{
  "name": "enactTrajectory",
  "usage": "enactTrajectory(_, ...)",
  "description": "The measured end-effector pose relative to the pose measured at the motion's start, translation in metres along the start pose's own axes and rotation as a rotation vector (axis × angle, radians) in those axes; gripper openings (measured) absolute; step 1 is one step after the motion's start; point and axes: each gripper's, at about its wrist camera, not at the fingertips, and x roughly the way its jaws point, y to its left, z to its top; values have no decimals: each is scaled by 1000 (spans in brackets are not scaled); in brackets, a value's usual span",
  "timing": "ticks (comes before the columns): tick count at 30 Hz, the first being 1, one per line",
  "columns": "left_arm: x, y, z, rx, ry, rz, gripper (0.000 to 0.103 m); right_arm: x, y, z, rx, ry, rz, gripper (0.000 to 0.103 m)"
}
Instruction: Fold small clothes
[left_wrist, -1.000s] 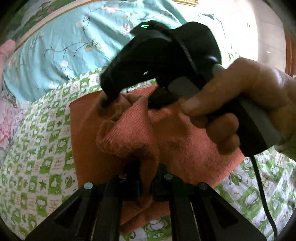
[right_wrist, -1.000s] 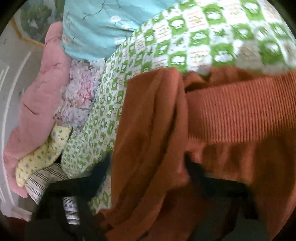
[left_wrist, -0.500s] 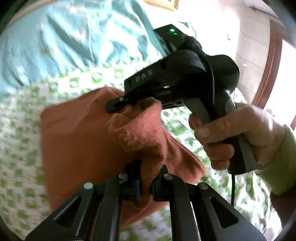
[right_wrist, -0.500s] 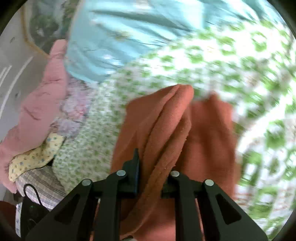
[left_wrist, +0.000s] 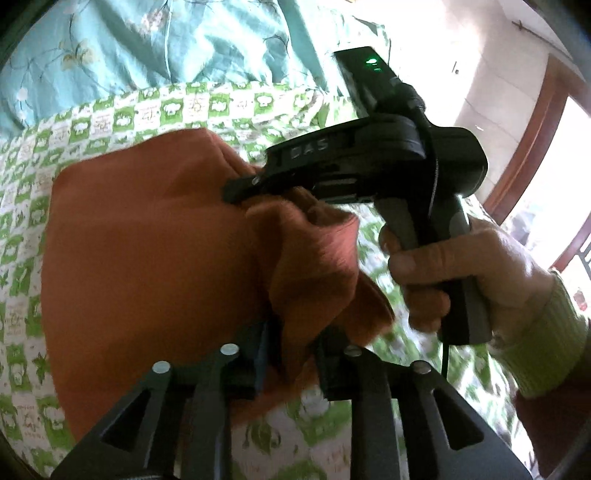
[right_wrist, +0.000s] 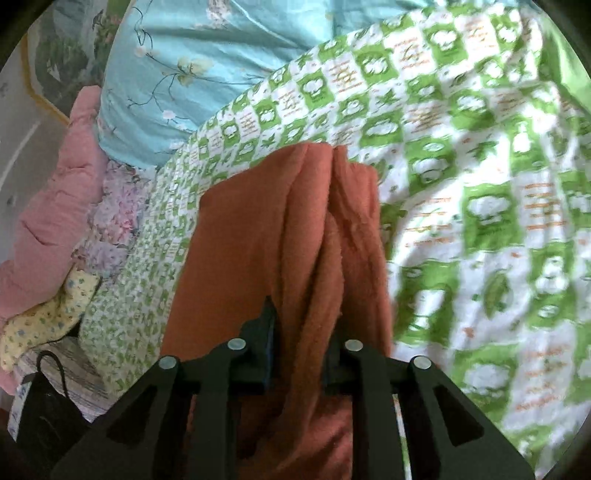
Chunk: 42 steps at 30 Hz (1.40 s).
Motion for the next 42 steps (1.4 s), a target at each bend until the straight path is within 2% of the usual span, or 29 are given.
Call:
enactTrajectory(2,-11,5,-6,-18,17,-27,28,-7,1,-4,-8,-10,-23,22)
enactTrajectory(3,-19,8,-9,-23,22,-40,37,-10,2,-6,-10,-13,-33,23)
enactTrajectory(4,-27,11,-13,-25,22,-40,51,-14,3,-8,-12,-15,-47,24)
enactTrajectory(5,-35,17,-15,-29,20,-35,59,-18,5,-10,-11,-18,-62,31)
enactTrajectory(6,-46,27,-18,-40,7,-25,68,-24,7,-12,-5,-26,-85,45)
enactTrajectory(7,-56,31,-21,-51,-4,-16,69,-29,7,-14,2,-37,-96,54)
enactTrajectory(8,-66,40,-22,-65,-18,-5,69,-33,7,-14,8,-49,-93,72)
enactTrajectory(9,-75,51,-22,-81,-28,8,69,-40,7,-15,17,-67,-78,84)
enactTrajectory(11,-85,73,-20,-121,-34,39,70,-44,8,-16,30,-79,-50,87)
enactTrajectory(15,-93,113,-18,-212,-43,83,73,-38,13,-18,23,-52,-56,87)
enactTrajectory(17,-90,131,-18,-272,-27,74,75,-32,12,-19,29,-30,-61,87)
enactTrajectory(21,-64,168,-14,-415,17,-1,75,-20,7,-20,37,1,-71,87)
enactTrajectory(25,-25,189,-5,-494,85,-55,75,-7,-2,-17,73,22,-13,87)
enactTrajectory(27,-5,199,0,-526,102,-114,75,3,-8,-15,102,42,19,87)
enactTrajectory(28,5,202,2,-535,111,-154,75,8,-10,-15,116,52,37,86)
enactTrajectory(29,13,205,7,-543,108,-177,74,13,-11,-16,126,60,50,76)
enactTrajectory(30,16,206,11,-535,97,-184,61,17,-12,-17,131,66,55,61)
enactTrajectory(31,19,206,14,-520,85,-178,39,20,-11,-19,138,72,55,54)
enactTrajectory(33,19,204,16,-508,70,-157,24,21,-6,-23,147,71,63,37)
enactTrajectory(34,14,203,15,-500,56,-160,21,20,-2,-24,140,63,61,35)
enactTrajectory(37,-13,200,12,-459,10,-150,19,11,16,-27,121,24,71,31)
enactTrajectory(42,-95,207,-2,-379,-76,-62,19,18,70,-39,59,-2,169,28)
